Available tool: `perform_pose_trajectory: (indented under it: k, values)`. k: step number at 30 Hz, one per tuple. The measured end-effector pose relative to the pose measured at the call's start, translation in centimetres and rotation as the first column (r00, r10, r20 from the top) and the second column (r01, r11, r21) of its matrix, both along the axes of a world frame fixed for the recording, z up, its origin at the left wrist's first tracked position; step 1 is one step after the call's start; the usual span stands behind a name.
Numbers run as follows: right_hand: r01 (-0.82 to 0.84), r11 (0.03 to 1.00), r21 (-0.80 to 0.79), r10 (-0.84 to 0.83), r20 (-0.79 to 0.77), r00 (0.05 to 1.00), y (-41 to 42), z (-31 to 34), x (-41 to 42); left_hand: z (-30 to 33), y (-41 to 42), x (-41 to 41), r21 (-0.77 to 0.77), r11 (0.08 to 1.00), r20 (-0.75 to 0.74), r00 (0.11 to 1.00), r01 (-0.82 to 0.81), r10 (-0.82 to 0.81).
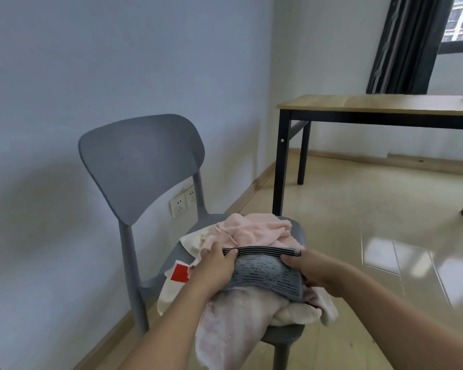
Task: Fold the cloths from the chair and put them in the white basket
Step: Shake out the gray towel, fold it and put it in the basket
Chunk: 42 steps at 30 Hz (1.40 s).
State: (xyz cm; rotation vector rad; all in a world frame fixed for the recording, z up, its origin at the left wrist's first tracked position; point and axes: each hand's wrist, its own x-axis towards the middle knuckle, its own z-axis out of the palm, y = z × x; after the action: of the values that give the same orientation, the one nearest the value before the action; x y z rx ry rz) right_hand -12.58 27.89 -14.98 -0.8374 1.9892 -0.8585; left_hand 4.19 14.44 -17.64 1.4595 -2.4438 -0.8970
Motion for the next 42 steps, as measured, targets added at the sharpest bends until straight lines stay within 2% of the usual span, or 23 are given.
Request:
perform_pose_trajectory:
  k: [3, 6, 8, 11, 16, 17, 19, 22, 25, 27, 29, 31, 34, 38, 40, 42]
  values:
    - [0.003, 0.999, 0.047, -0.004, 0.005, 1.0, -1.3, -0.7, -0.7, -1.1, -1.7, -0.5, 0.086, 0.994, -0.026, 0.998, -0.063, 0.065]
    - [-0.032, 0.991, 0.129, 0.038, -0.047, 0.998, -1.9, -0.5, -1.4, -1.6, -2.8, -0.8, 0.093, 0.995, -0.003, 1.0, -0.027, 0.027]
    - [-0.049, 0.987, 0.151, 0.054, -0.028, 0.998, -1.9, -0.3, -1.7, -1.7, -3.0, -1.0, 0.085, 0.996, 0.02, 1.0, -0.007, 0.006]
    - [-0.042, 0.995, 0.086, 0.044, -0.026, 0.999, -1.4, 0.2, -1.2, -1.2, -2.4, -0.9, 0.053, 0.999, 0.008, 1.0, 0.001, -0.002]
    - [0.007, 0.99, -0.142, -0.008, -0.007, 1.0, -0.3, 3.0, 1.2, 1.9, -0.2, 0.6, -0.198, 0.979, 0.059, 0.997, 0.053, -0.042]
    - [0.03, 0.983, -0.18, -0.027, 0.016, 0.999, -0.1, 3.9, 1.6, 2.8, 0.4, 1.1, -0.201, 0.978, 0.028, 0.999, 0.047, -0.042]
    - [0.086, 0.965, -0.246, -0.067, 0.086, 0.994, 0.5, 6.0, 2.8, 4.6, 1.5, 2.0, -0.221, 0.975, -0.128, 0.991, -0.003, -0.026]
    - [0.202, 0.91, -0.362, -0.092, 0.299, 0.95, 1.6, 9.2, 4.6, 8.0, 2.6, 3.0, -0.256, 0.959, -0.4, 0.916, -0.122, 0.01]
    - [0.259, 0.849, -0.461, -0.107, 0.33, 0.938, 3.2, 12.0, 6.2, 11.3, 4.5, 4.0, -0.066, 0.996, -0.589, 0.808, -0.062, 0.011]
    - [0.265, 0.823, -0.502, -0.097, 0.334, 0.937, 4.6, 13.6, 7.1, 12.9, 6.0, 4.8, 0.149, 0.989, -0.637, 0.764, -0.007, 0.101]
    - [0.259, 0.8, -0.541, -0.092, 0.316, 0.944, 6.1, 15.1, 8.1, 13.9, 7.4, 5.7, 0.433, 0.897, -0.615, 0.755, 0.084, 0.226]
    - [0.258, 0.785, -0.563, -0.106, 0.289, 0.952, 7.7, 16.2, 8.9, 14.6, 8.4, 6.5, 0.576, 0.803, -0.591, 0.756, 0.152, 0.281]
    - [0.279, 0.776, -0.565, -0.135, 0.283, 0.95, 9.6, 17.5, 9.4, 15.6, 9.5, 6.5, 0.58, 0.79, -0.652, 0.695, 0.2, 0.302]
    - [0.34, 0.737, -0.585, -0.229, 0.257, 0.939, 10.8, 18.5, 9.4, 17.4, 10.7, 4.7, 0.428, 0.89, -0.828, 0.462, 0.155, 0.318]
    - [0.352, 0.697, -0.624, -0.281, 0.214, 0.936, 10.6, 18.4, 8.7, 17.8, 10.5, 3.3, 0.422, 0.893, -0.842, 0.432, 0.157, 0.322]
    - [0.369, 0.668, -0.646, -0.33, 0.187, 0.925, 10.1, 17.8, 7.6, 17.5, 10.0, 1.9, 0.453, 0.869, -0.829, 0.454, 0.2, 0.327]
